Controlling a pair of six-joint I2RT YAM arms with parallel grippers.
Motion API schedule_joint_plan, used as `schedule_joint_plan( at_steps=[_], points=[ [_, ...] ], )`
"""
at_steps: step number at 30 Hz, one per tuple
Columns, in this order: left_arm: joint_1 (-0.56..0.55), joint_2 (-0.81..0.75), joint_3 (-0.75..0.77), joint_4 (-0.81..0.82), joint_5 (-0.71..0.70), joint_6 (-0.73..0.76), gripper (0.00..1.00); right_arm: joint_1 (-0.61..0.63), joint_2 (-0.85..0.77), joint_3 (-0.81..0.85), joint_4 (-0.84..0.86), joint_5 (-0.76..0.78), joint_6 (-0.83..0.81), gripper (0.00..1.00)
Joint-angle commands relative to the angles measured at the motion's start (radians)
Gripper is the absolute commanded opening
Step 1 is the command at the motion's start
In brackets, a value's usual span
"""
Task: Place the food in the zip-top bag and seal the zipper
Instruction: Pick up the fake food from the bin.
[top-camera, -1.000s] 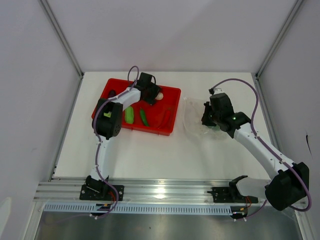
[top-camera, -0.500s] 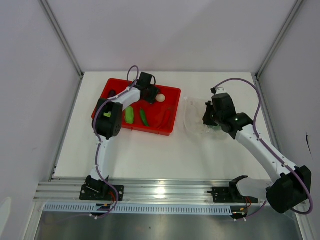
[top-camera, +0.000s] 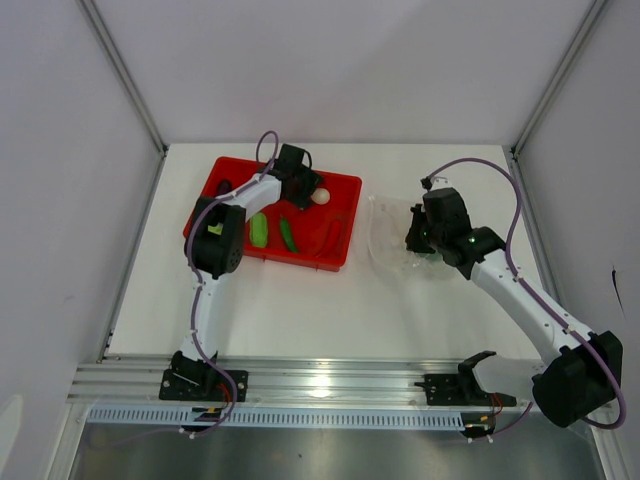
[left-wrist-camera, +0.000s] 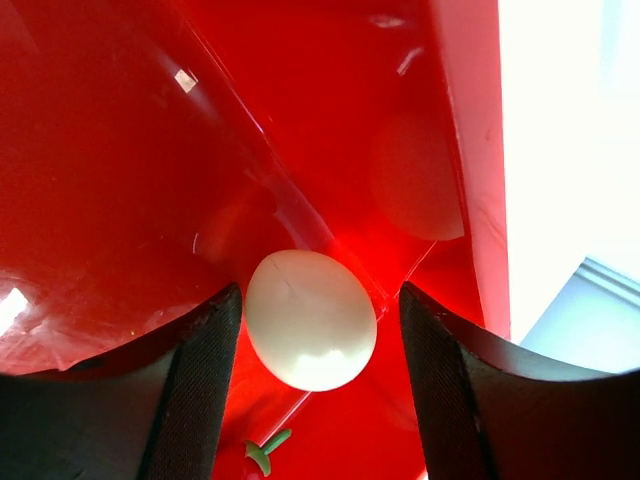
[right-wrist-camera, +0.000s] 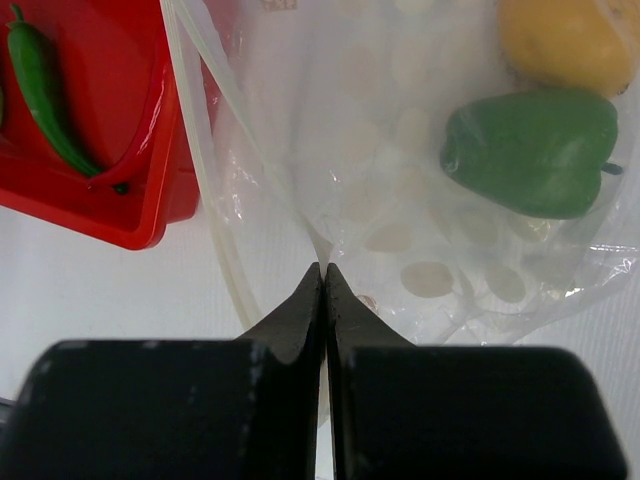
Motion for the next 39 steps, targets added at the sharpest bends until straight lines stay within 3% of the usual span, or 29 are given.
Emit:
schedule_joint_plan(
  at_steps=[1,18,24,27,30,39],
  points=[
    [-0.007,0.017,0.044,0.018,0.028,0.032,0.68,-0.005,-0.024,-0.004,0.025,0.018,0.001,0.0],
    [-0.024,0.029,0.073,0.012,0.021,0.051,0.6,-0.006,-0.041,-0.007,0.018,0.021,0.001,0.0],
    [-0.025,0.028,0.064,0.032,0.034,0.058,0.39,-0.006,-0.039,-0.007,0.016,0.022,-0.002,0.0],
    [-0.024,0.022,0.038,0.047,0.044,0.068,0.24,-0.006,-0.038,-0.005,0.015,0.016,-0.001,0.0],
    [-0.019,0.002,0.013,0.079,0.063,0.063,0.03,-0.006,-0.036,-0.004,0.015,0.015,0.001,0.0],
    [-0.016,-0.228,-0.338,0.3,0.13,0.126,0.01,-0.005,-0.003,0.019,-0.007,0.01,0.021,0.0]
  ],
)
